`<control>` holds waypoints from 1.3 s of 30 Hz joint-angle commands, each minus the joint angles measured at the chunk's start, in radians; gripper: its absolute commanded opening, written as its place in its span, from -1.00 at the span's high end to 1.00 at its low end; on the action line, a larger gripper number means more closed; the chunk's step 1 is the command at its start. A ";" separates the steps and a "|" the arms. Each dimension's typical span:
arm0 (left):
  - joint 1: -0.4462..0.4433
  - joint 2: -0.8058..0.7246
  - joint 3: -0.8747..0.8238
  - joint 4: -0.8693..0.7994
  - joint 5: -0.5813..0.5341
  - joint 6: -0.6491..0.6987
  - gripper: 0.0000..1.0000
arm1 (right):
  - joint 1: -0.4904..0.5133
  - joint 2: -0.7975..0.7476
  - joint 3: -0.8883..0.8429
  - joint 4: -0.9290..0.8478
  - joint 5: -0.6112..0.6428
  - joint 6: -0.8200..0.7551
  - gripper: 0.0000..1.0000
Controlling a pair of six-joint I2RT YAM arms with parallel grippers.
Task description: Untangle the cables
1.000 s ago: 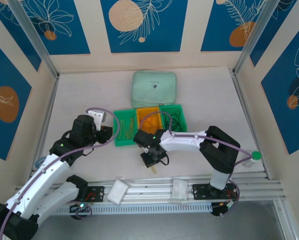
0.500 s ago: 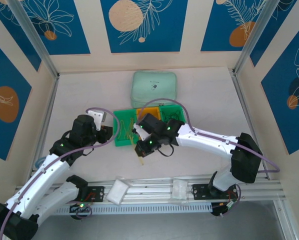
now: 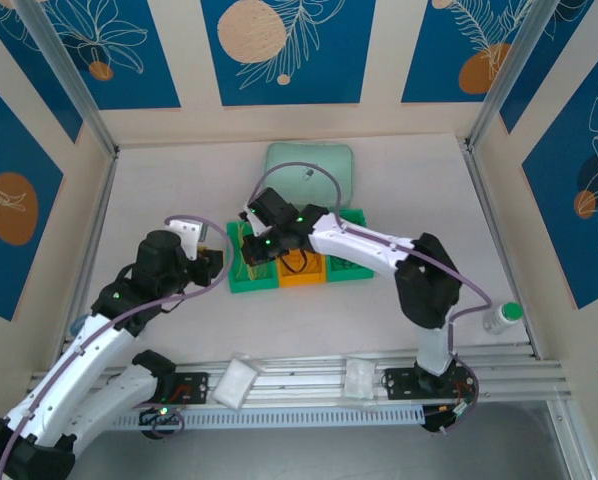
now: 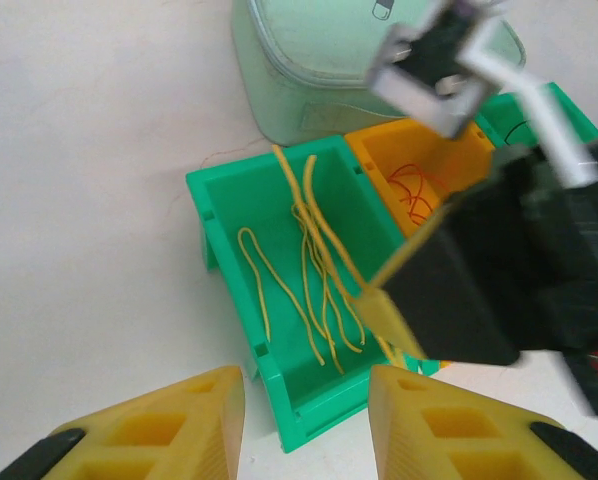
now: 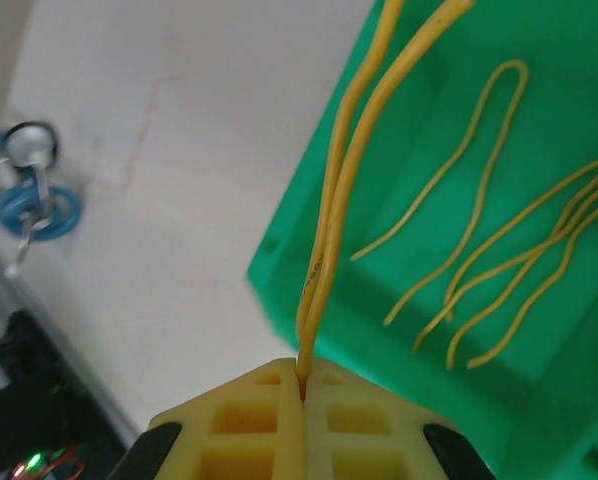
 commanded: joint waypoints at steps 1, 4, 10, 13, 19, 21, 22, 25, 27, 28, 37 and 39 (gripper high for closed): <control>0.009 -0.008 0.030 0.006 0.003 -0.007 0.25 | -0.011 0.063 0.055 -0.024 0.093 0.004 0.95; 0.008 -0.007 0.024 0.009 -0.001 -0.001 0.25 | -0.012 0.110 0.084 -0.020 0.145 0.006 0.95; 0.008 0.008 0.016 0.014 -0.009 0.014 0.25 | -0.022 0.183 0.136 -0.034 0.170 0.014 0.78; 0.008 0.016 0.016 0.015 -0.009 0.019 0.25 | -0.024 0.194 0.139 -0.025 0.172 0.017 0.75; 0.008 0.026 0.018 0.017 -0.009 0.023 0.25 | -0.040 0.181 0.128 -0.007 0.148 0.019 0.62; 0.009 0.025 0.018 0.019 -0.011 0.023 0.25 | -0.042 0.168 0.116 0.003 0.146 0.015 0.62; 0.008 0.024 0.018 0.019 -0.011 0.021 0.25 | -0.043 0.163 0.113 0.007 0.141 0.014 0.62; 0.008 0.025 0.016 0.020 -0.010 0.018 0.25 | -0.046 0.125 0.083 0.031 0.122 0.015 0.62; 0.009 0.023 0.015 0.022 -0.011 0.019 0.25 | -0.047 0.079 0.036 0.078 0.105 0.013 0.62; 0.009 0.024 0.013 0.022 -0.011 0.020 0.25 | -0.049 0.051 0.006 0.110 0.090 0.008 0.62; 0.008 0.028 -0.001 0.043 -0.015 0.021 0.22 | -0.063 -0.208 -0.208 0.261 0.033 -0.045 0.57; 0.008 0.031 -0.004 0.044 -0.015 0.024 0.21 | -0.076 -0.264 -0.251 0.263 0.047 -0.047 0.55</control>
